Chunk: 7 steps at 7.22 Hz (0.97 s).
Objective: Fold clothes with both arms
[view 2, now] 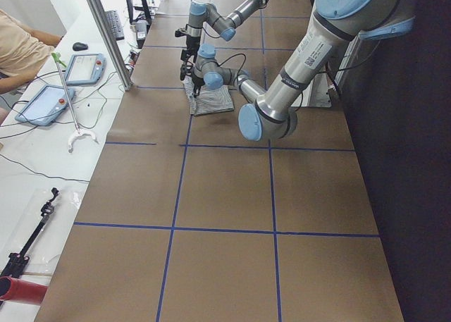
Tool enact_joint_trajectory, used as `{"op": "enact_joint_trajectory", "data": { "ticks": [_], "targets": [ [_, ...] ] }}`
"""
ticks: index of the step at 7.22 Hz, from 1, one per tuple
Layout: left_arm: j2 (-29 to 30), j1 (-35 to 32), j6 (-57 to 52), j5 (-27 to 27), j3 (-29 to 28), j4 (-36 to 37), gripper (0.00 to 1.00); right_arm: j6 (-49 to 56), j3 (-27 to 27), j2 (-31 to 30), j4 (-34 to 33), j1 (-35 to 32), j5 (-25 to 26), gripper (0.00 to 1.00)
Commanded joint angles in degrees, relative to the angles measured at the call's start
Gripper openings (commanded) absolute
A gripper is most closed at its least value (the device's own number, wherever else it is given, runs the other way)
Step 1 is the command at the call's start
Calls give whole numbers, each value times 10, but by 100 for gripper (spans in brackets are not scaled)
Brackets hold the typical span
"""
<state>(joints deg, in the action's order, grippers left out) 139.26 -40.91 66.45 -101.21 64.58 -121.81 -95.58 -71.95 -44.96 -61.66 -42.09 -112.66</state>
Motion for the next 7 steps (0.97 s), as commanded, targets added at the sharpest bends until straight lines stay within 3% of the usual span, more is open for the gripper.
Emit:
{"op": "enact_joint_trajectory", "data": {
  "ticks": [1, 3, 4, 7],
  "targets": [
    [19, -52, -51, -1, -61, -48, 0, -6, 0, 0, 5, 23, 14, 100],
    [-12, -72, -56, -41, -22, -48, 0, -17, -16, 1, 5, 61, 48, 99],
    [-55, -88, -62, -70, 29, -48, 0, -52, -20, 2, 4, 68, 55, 1],
    [-79, -96, -89, -77, 55, -47, 0, -16, -2, 15, 2, 76, 65, 0]
  ]
}}
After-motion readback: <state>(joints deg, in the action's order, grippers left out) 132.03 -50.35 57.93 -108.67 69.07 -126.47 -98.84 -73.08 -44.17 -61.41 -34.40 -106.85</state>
